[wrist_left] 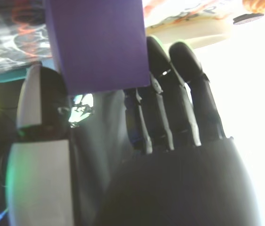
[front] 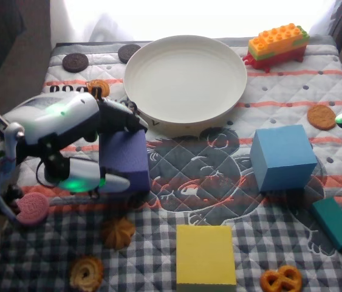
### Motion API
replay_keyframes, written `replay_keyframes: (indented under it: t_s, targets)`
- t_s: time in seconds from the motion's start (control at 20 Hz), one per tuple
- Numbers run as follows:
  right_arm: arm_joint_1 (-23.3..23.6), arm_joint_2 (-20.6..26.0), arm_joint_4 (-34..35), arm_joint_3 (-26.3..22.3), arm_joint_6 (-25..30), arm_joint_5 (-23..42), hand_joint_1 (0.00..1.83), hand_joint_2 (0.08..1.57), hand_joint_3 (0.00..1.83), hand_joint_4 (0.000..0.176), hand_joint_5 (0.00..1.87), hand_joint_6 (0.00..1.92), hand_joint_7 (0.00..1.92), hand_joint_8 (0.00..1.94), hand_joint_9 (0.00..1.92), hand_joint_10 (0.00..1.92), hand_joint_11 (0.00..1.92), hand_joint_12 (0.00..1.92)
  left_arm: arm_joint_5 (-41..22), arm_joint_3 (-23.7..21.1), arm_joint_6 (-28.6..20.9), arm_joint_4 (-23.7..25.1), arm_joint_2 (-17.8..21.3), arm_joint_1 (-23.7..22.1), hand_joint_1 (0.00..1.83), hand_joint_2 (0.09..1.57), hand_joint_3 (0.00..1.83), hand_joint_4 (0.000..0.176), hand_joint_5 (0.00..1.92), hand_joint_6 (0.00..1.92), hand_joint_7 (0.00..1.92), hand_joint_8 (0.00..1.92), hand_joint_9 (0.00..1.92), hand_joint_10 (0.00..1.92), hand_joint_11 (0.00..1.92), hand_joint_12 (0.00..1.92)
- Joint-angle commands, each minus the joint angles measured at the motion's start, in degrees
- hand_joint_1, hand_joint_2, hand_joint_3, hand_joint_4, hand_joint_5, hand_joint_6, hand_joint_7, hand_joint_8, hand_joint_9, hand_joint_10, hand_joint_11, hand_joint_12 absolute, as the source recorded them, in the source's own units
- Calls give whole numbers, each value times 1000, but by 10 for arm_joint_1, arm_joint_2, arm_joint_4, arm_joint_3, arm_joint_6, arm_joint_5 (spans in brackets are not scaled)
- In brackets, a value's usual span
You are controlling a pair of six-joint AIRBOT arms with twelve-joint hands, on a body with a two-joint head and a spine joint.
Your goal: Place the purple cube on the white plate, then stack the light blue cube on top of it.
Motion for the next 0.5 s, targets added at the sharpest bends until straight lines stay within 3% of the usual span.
replay_keyframes:
  t_s: [0.0,0.1,0.15,0.2,0.25,0.3,0.35,0.45]
  targets:
    - [7,-1,11,3,1,68,473,1364,7,46,566,2,492,1,499,5,153,842,-81,4,0,6,-4,-16,1250,1147,0,0,1093,551,810,1446,795,1237,711,1553]
    - [7,-1,11,4,1,68,441,1372,3,49,554,4,496,2,518,8,184,841,-91,10,0,12,-7,-35,1254,1136,4,0,1015,692,897,1338,827,1087,686,1448]
    - [8,-1,11,4,1,68,442,1372,2,59,545,0,490,0,515,5,178,840,-92,15,0,17,-9,-48,1261,1126,0,0,1001,710,952,1260,893,980,695,1322]
    - [8,-3,11,5,1,68,422,1375,3,48,545,1,491,1,519,5,184,847,-88,22,0,22,-14,-66,1260,1124,3,0,971,768,975,1219,927,884,683,1247]
    - [8,-4,11,6,1,68,392,1381,4,52,531,1,481,0,515,2,182,847,-80,34,0,24,-22,-83,1262,1129,0,0,981,729,962,1253,933,870,697,1269]
    - [9,-5,11,7,1,68,419,1382,2,55,528,1,475,1,514,1,192,847,-67,48,0,25,-34,-104,1358,1113,0,0,1025,583,960,1122,938,1225,719,1224]
    - [11,-8,11,8,1,68,425,1381,1,55,531,2,474,1,512,0,198,846,-52,74,0,26,-58,-128,1286,1096,3,0,1084,571,990,1159,925,998,761,1288]
    - [13,-10,11,10,2,68,402,1373,2,52,537,0,483,1,516,2,201,786,-36,108,0,21,-90,-154,1256,1111,1,0,1049,669,967,1205,988,749,778,1259]
